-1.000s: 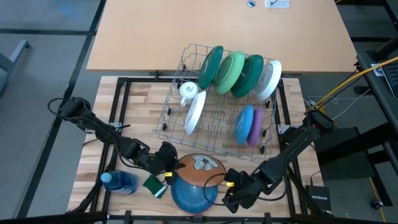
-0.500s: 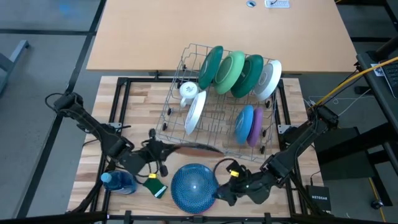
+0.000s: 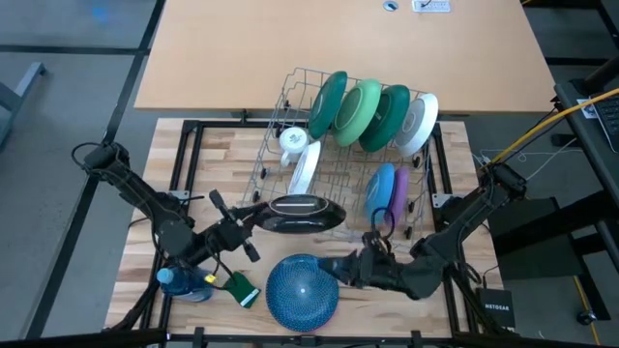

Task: Sort dishes
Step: Put the orange plate in the dish rack

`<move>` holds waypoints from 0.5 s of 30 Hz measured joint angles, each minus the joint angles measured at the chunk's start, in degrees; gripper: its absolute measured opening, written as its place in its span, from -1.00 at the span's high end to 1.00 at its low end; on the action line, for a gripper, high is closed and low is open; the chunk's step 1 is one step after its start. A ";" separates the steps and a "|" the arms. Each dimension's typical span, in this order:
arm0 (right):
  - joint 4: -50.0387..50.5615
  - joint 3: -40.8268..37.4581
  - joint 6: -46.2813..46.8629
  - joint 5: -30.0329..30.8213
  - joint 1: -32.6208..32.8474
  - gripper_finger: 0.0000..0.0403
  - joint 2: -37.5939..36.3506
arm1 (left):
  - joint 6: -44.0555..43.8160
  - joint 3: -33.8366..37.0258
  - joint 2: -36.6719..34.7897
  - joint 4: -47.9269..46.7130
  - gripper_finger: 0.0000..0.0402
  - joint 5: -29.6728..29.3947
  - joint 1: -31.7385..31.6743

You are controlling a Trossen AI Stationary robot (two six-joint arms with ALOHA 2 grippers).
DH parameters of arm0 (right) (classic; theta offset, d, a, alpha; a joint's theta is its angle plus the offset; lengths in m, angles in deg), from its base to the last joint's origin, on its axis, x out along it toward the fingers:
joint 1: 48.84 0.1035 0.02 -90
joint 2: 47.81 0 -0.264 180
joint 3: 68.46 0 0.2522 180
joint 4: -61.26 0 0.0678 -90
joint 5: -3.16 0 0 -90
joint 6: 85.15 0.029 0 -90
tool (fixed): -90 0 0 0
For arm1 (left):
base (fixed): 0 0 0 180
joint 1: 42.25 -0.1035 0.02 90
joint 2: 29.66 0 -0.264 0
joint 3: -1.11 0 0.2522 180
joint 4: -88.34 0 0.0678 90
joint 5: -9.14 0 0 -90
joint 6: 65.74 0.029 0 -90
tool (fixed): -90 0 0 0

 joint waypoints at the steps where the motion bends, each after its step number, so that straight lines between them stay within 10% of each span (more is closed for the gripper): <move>1: -1.55 0.00 -0.60 0.00 -0.53 -0.28 0.00 | 2.46 0.00 0.00 0.69 0.99 0.02 -0.15; 15: -12.32 -0.02 -7.85 -5.08 -7.97 -0.28 0.00 | 20.42 0.00 0.00 1.91 0.99 0.08 -0.58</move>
